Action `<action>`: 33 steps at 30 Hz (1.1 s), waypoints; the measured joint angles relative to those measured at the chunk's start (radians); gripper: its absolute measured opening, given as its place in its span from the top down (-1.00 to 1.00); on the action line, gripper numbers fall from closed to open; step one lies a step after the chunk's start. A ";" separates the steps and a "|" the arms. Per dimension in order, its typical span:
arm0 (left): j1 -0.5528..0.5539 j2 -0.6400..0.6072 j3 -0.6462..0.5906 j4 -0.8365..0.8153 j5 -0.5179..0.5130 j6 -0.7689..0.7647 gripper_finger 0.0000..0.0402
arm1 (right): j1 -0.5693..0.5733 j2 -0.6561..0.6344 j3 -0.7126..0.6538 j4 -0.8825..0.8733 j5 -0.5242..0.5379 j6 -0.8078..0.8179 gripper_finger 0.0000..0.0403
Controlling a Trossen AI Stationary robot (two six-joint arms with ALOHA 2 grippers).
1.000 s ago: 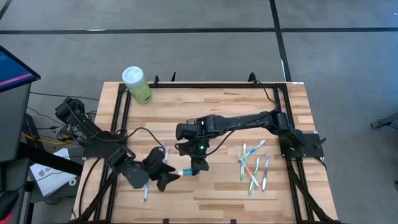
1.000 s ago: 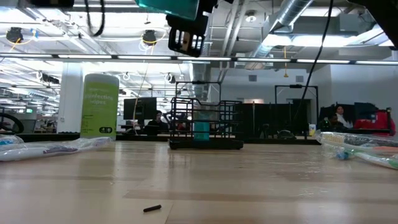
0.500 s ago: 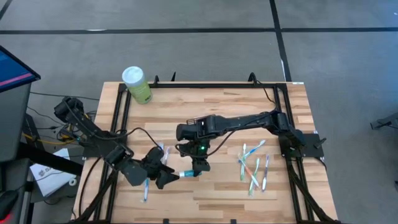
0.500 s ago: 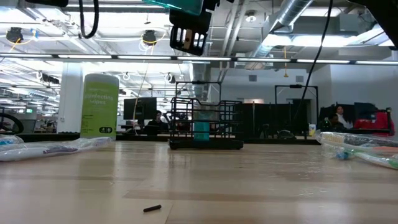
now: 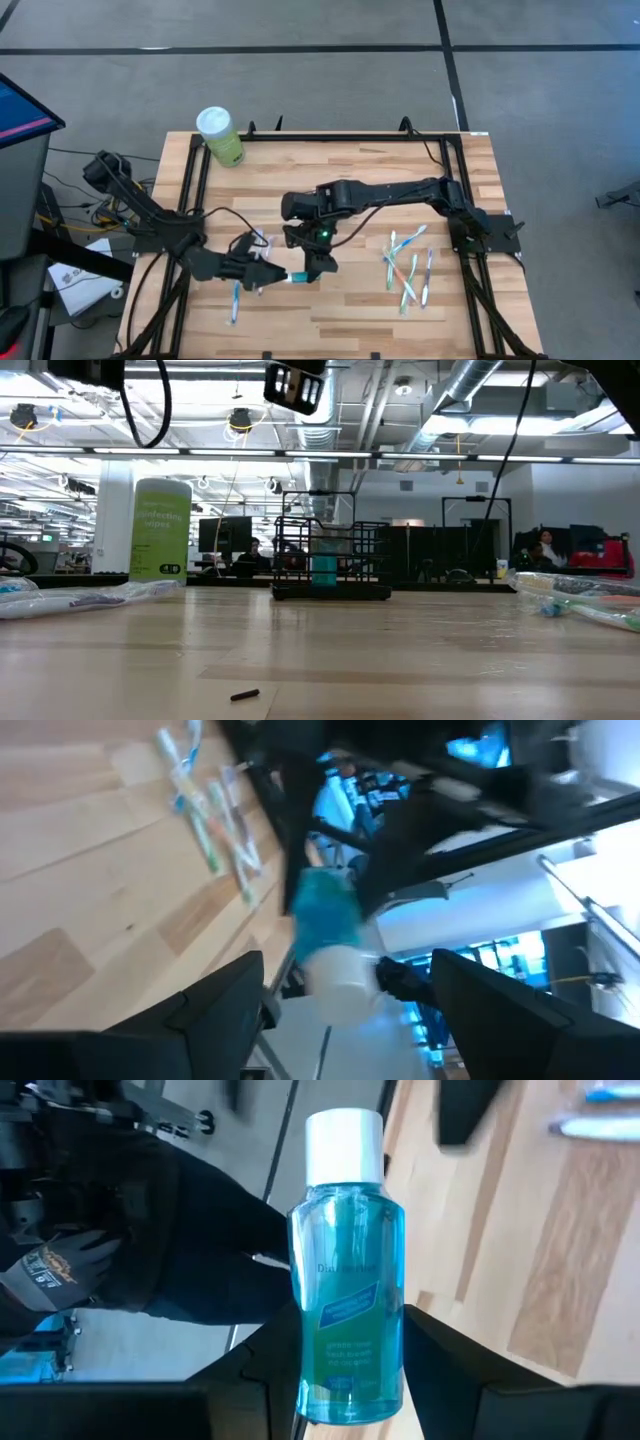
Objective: Pick & Place toothbrushing station
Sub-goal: Put the blue mouthwash into the black mesh organizer
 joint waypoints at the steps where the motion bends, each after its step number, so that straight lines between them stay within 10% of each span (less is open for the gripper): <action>1: 0.000 -0.012 0.000 0.002 0.000 0.011 -0.42 | -0.002 0.000 0.000 -0.006 0.000 -0.001 0.28; 22: 0.005 -0.030 0.000 -0.022 0.046 0.000 -0.41 | -0.040 0.000 0.000 0.007 0.002 0.001 0.28; 33: 0.037 -0.030 0.000 -0.044 0.054 0.014 -0.02 | -0.040 0.000 0.000 0.015 0.002 0.001 0.28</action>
